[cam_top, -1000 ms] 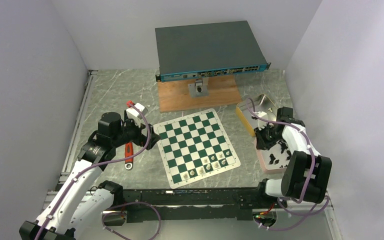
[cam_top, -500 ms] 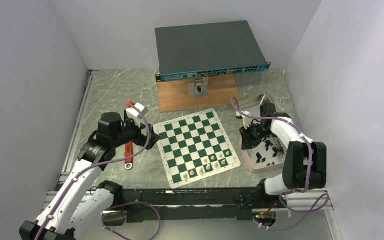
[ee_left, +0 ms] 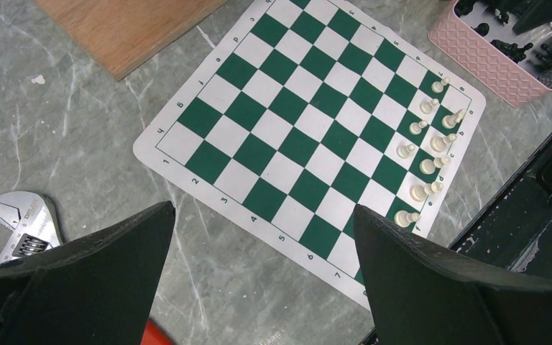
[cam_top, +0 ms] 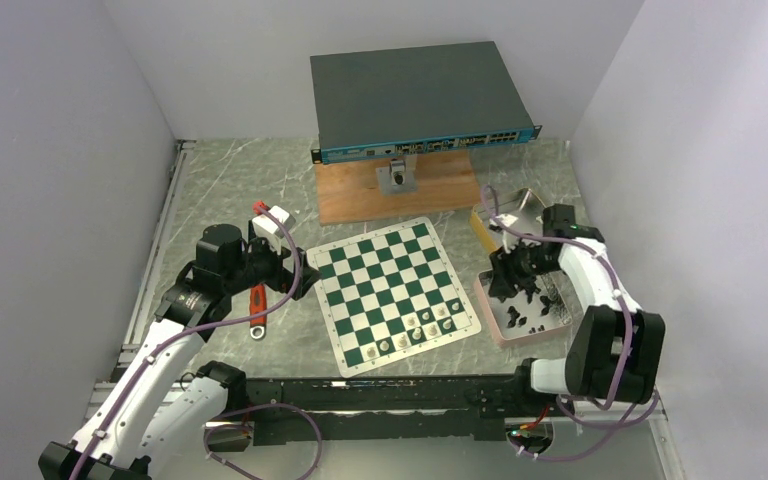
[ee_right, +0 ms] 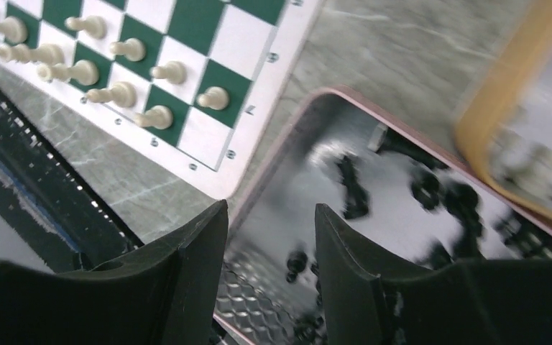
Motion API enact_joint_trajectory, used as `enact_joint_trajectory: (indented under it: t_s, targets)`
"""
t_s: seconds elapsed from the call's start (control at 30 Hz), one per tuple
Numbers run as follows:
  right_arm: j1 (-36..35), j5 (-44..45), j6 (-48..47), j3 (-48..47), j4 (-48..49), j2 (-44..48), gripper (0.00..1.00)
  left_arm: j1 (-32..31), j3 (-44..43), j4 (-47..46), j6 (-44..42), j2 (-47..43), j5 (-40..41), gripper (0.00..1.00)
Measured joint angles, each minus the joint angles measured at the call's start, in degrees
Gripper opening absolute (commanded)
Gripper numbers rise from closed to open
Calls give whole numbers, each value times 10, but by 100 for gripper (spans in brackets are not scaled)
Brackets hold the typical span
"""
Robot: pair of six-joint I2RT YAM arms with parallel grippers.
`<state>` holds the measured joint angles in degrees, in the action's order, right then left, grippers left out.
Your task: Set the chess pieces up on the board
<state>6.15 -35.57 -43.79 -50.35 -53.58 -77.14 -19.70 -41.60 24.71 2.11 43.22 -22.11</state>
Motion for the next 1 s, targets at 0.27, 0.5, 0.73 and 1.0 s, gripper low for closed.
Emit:
enact_joint_trajectory:
  t_s: [0.27,0.5,0.73,1.0]
  targets:
    - [106,55,60,1,62,39,47,0,0,0,0,0,0,100]
    - [106,135,147,41,157,23,43,0,0,0,0,0,0,100]
    - [106,162,195,54,216,-1,38,0,0,0,0,0,0,100]
    - [106,161,220,54,252,-22,33,1,0,0,0,0,0,99]
